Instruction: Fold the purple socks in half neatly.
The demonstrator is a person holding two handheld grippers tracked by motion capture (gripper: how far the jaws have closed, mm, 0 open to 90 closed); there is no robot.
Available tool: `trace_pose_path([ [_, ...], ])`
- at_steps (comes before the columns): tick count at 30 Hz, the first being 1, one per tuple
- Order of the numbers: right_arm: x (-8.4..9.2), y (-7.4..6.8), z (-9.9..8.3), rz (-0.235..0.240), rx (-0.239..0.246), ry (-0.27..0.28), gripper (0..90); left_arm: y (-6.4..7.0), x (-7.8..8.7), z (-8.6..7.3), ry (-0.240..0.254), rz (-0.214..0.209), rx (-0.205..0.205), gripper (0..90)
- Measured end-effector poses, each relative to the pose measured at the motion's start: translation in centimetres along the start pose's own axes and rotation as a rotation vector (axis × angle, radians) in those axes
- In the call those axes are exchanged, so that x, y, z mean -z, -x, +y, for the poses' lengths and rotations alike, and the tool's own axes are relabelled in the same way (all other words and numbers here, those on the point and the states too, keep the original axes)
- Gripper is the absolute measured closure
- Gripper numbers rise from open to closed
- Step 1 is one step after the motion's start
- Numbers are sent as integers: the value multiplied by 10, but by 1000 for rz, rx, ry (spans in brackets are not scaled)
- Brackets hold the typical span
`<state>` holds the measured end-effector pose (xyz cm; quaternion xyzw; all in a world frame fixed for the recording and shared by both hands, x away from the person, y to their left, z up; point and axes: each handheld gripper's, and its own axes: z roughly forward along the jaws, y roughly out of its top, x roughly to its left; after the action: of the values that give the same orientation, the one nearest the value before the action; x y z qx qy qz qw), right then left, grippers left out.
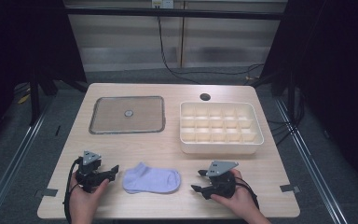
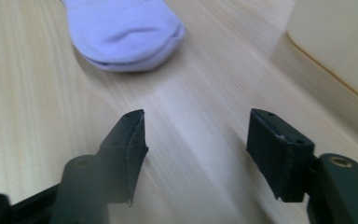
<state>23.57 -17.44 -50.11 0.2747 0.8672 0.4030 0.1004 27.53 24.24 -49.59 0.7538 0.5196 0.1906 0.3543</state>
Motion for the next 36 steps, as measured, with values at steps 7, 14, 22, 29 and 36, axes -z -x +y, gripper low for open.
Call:
trace_pose_path([
  [7,-9,-8,7,54,-9,-24,701,10,6,4,-27,-42,-14,300],
  [14,-15,-10,9,70,-9,-38,802,21,11,6,-66,-107,0,332],
  [22,-17,-12,12,73,15,-47,846,27,11,12,-156,-182,19,400],
  [29,-19,-16,13,75,24,-46,848,33,8,15,-207,-196,17,491],
  [36,-19,-16,13,82,20,-42,843,36,3,16,-253,-217,43,569],
])
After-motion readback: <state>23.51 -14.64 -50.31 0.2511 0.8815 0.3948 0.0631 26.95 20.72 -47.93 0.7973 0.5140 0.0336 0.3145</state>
